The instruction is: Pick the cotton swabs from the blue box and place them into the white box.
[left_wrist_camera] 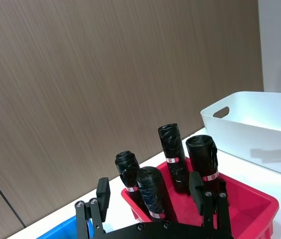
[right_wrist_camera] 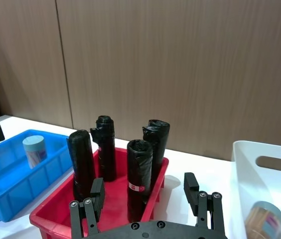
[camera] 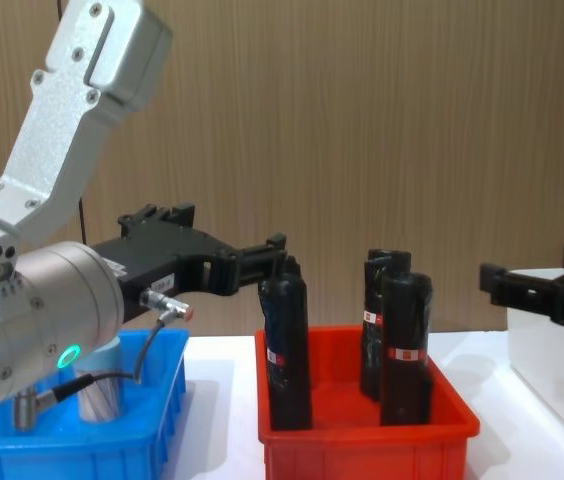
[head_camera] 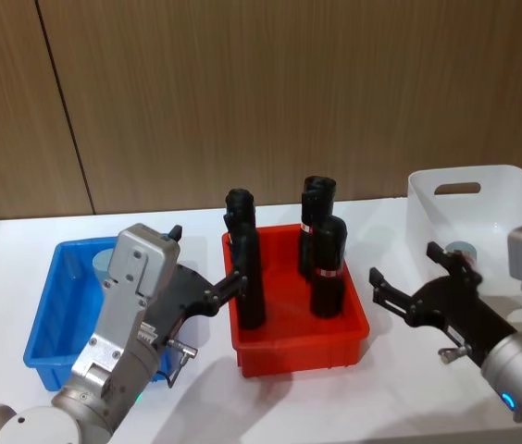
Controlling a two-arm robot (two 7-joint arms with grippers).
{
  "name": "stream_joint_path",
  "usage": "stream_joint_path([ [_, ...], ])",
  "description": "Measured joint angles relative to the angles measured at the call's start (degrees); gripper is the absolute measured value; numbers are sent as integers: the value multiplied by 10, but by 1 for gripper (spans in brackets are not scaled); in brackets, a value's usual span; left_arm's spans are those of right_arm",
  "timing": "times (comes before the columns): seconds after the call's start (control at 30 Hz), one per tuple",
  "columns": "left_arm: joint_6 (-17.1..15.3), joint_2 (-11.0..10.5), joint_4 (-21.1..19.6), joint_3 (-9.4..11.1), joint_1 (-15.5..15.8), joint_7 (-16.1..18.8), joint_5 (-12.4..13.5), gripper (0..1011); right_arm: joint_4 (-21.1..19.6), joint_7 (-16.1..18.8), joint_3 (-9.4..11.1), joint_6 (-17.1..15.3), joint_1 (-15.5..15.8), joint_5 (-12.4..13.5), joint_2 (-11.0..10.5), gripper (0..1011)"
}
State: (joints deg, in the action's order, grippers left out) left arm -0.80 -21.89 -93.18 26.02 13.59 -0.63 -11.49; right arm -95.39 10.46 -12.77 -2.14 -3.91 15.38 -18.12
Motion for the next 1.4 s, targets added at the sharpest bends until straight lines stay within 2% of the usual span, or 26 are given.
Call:
stream_joint_path([
  [0.4, 0, 0, 0, 0, 0, 0, 0, 1003, 92, 86, 2, -3, -74, 11, 19, 1001],
  [0.43, 0, 0, 0, 0, 0, 0, 0, 1003, 115, 108, 2, -3, -91, 16, 24, 1002],
  [0.57, 0, 0, 0, 0, 0, 0, 0, 1003, 145, 132, 3, -3, -114, 23, 31, 1002],
  [0.83, 0, 0, 0, 0, 0, 0, 0, 1003, 248, 196, 0, 6, -186, 37, 53, 1002],
  [0.93, 0, 0, 0, 0, 0, 0, 0, 1003, 273, 208, -1, 11, -204, 39, 59, 1002],
  [1.13, 0, 0, 0, 0, 0, 0, 0, 1003, 350, 239, -5, 27, -253, 43, 75, 1002],
  [1.4, 0, 0, 0, 0, 0, 0, 0, 1003, 426, 261, -9, 48, -299, 43, 89, 1002],
])
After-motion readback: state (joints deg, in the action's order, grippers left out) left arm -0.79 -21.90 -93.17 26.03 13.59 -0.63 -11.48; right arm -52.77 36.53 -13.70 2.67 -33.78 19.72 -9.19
